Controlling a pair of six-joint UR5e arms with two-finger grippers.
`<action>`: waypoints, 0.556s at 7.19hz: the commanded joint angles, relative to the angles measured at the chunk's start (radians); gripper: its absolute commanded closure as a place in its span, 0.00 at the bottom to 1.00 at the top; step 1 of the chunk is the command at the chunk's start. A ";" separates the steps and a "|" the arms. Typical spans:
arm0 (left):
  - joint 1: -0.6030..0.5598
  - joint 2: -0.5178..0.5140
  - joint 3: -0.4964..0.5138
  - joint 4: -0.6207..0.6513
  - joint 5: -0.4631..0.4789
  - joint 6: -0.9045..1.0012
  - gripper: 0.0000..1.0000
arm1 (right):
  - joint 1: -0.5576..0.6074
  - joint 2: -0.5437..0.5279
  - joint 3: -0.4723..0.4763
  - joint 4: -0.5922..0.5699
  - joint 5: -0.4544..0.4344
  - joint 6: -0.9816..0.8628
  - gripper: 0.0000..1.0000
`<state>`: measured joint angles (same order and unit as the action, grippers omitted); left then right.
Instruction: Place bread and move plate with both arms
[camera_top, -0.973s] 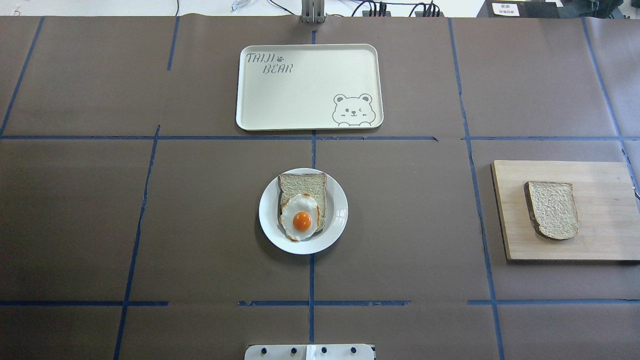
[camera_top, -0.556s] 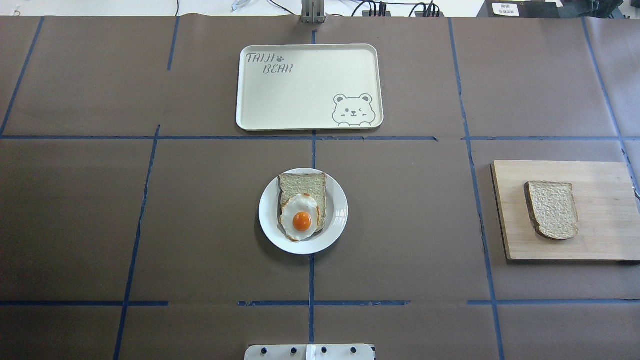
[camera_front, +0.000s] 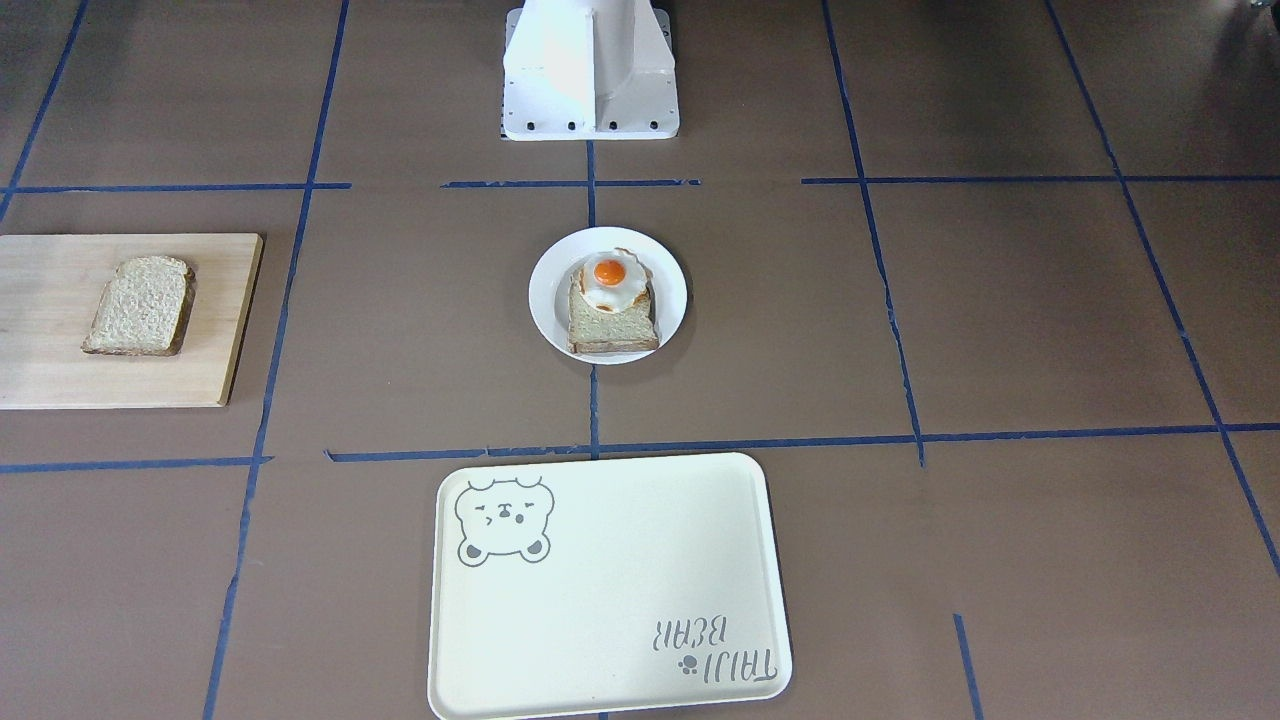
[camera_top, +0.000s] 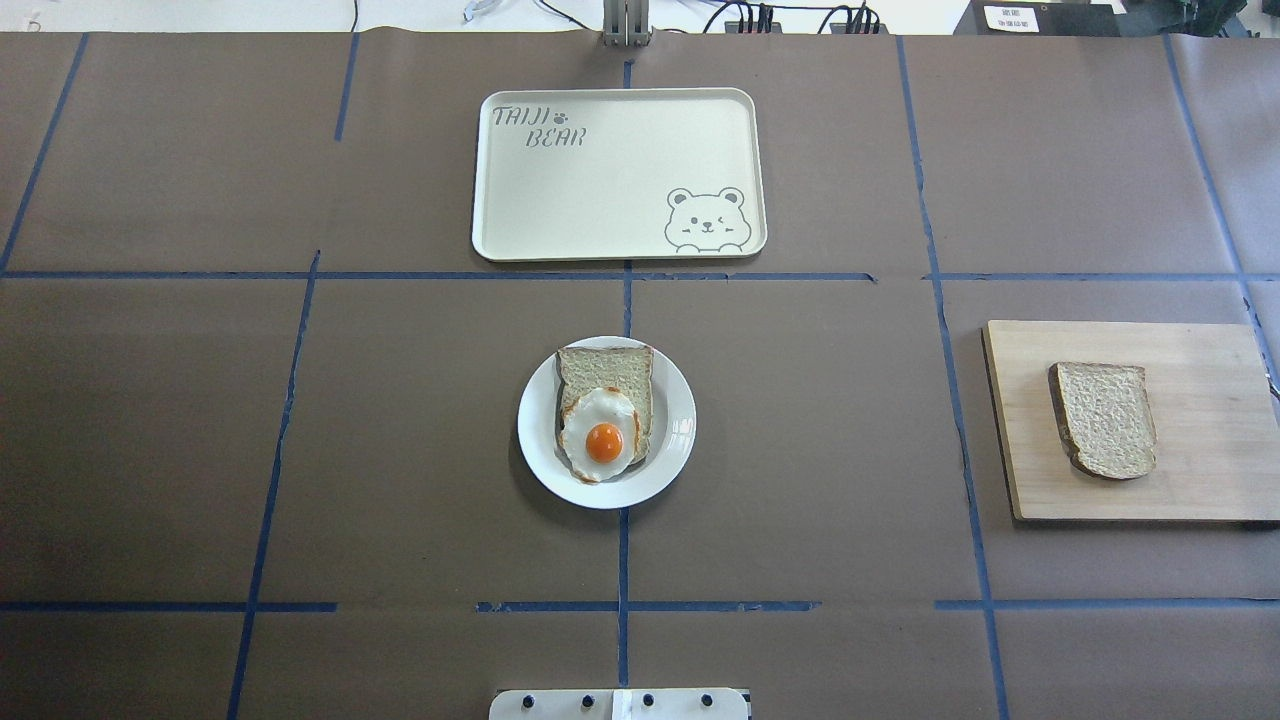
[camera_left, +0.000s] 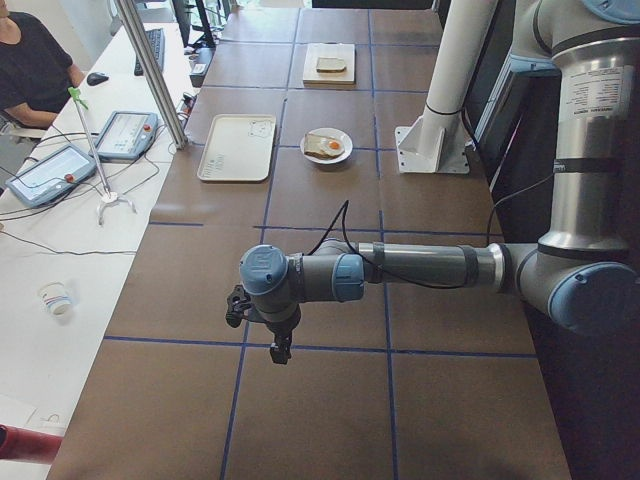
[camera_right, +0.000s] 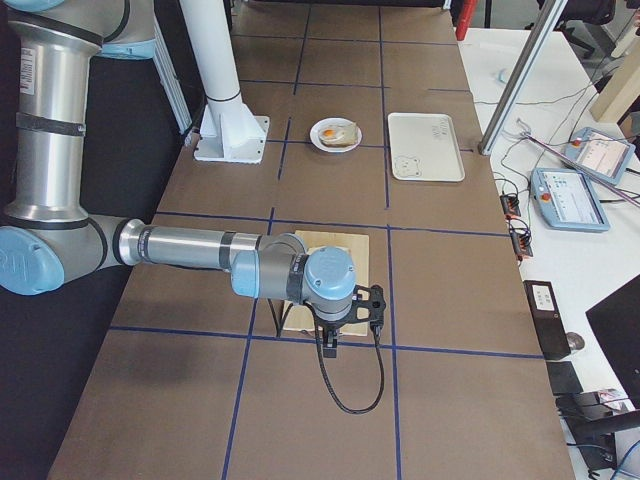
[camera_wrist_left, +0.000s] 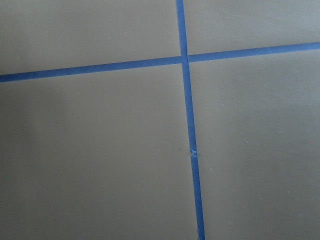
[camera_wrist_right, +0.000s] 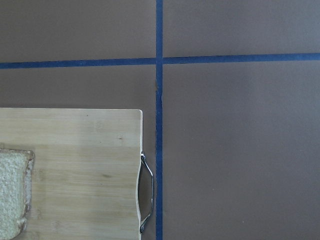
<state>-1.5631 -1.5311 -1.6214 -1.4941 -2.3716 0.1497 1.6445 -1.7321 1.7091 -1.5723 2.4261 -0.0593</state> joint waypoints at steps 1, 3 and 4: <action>0.000 -0.001 0.000 0.000 0.000 0.001 0.00 | 0.000 0.003 0.009 0.003 0.001 -0.001 0.00; 0.000 -0.001 -0.003 0.000 0.000 -0.001 0.00 | -0.003 0.012 0.029 0.034 -0.007 0.006 0.00; 0.000 -0.003 -0.003 0.000 0.000 -0.001 0.00 | -0.003 0.022 0.038 0.069 0.004 0.004 0.00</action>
<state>-1.5631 -1.5329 -1.6235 -1.4941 -2.3716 0.1493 1.6422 -1.7191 1.7357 -1.5346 2.4208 -0.0557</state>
